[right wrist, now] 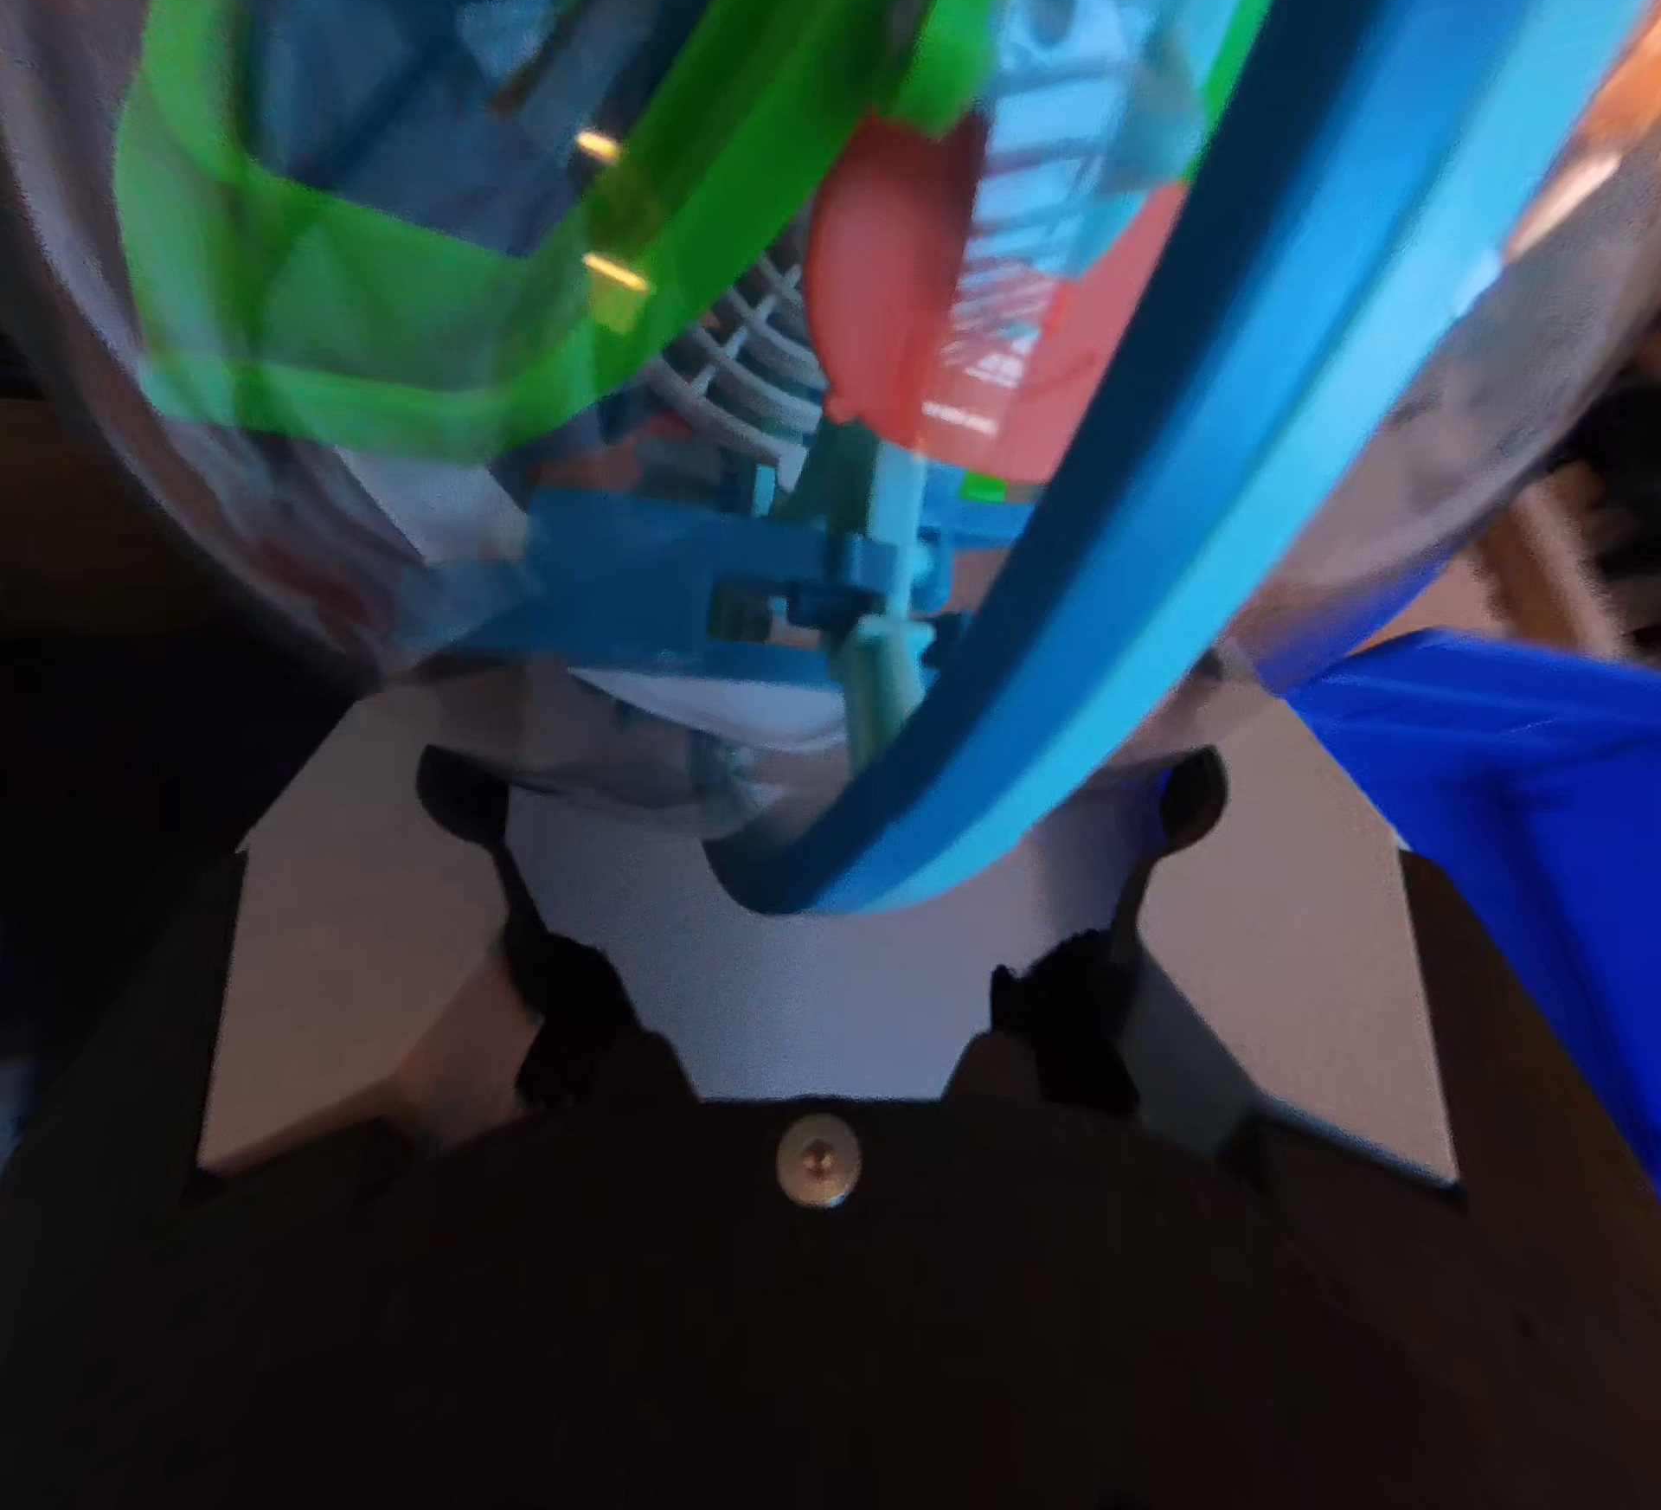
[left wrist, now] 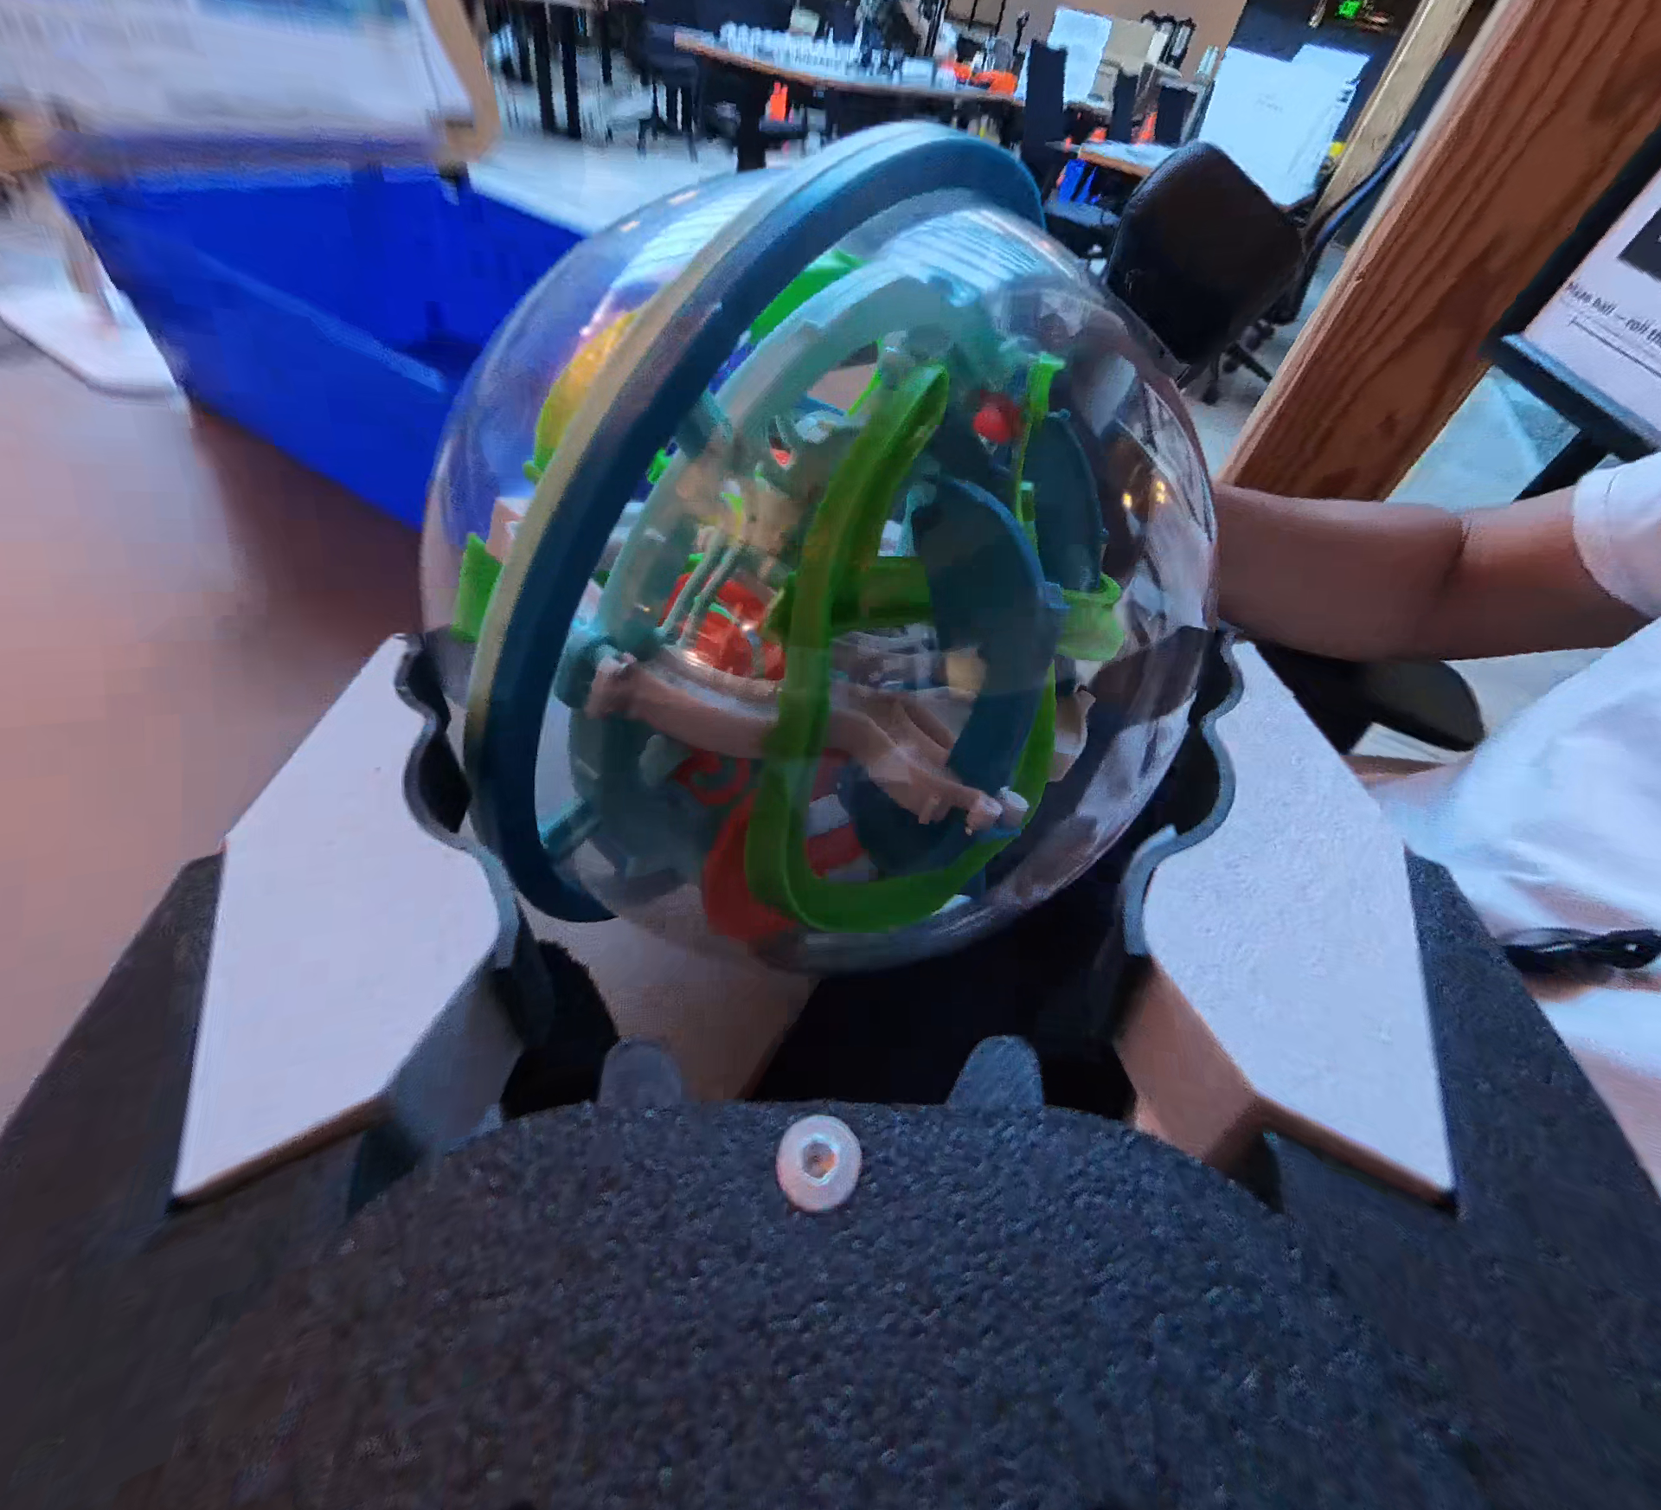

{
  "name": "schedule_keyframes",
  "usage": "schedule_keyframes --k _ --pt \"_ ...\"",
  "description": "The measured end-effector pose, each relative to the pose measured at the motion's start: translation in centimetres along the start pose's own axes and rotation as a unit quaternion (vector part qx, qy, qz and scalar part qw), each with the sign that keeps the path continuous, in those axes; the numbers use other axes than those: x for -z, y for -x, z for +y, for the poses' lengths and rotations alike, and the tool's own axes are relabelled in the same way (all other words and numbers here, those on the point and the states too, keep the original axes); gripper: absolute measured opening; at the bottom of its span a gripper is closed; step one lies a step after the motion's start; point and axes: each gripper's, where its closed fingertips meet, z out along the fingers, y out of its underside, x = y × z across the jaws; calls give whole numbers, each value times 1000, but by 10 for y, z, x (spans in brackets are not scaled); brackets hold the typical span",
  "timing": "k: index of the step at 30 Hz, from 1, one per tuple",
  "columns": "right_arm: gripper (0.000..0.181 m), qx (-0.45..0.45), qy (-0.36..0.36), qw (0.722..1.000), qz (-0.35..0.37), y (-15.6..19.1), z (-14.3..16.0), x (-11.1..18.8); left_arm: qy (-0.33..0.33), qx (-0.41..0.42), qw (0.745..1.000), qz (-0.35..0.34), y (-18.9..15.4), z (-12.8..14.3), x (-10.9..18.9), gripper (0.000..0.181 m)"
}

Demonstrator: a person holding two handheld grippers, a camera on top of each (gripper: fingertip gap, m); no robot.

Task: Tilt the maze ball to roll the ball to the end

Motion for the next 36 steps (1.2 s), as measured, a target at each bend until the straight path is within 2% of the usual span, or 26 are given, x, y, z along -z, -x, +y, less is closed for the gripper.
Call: schedule_keyframes --k 3,6,10,13,18,20,25,31,36 --pt "151 98 -49 991 73 -18 -34 40 -35 -107 994 -6 -32 -34 2 156" --pt "152 200 -87 966 139 -27 -68 91 -70 -206 976 -8 -70 -66 2 156" --pt "151 263 -133 938 185 -25 -101 145 -142 -272 951 18 -114 -104 3 157" --pt "152 270 -160 929 196 -22 -113 167 -176 -287 941 41 -133 -120 2 157" --pt "151 301 -160 916 211 -19 -114 186 -175 -303 935 47 -144 -121 -5 157" --pt "149 303 -157 919 199 -18 -112 190 -166 -283 944 50 -141 -119 -8 157" --pt "147 242 -127 954 119 -20 -90 179 -165 -153 970 95 -114 -99 -23 157" --pt "146 167 -145 975 35 -17 -75 167 -177 -13 969 169 -90 -72 -38 157" --pt "146 76 -177 981 -21 -27 -58 158 -154 85 970 166 -74 -64 -53 157"
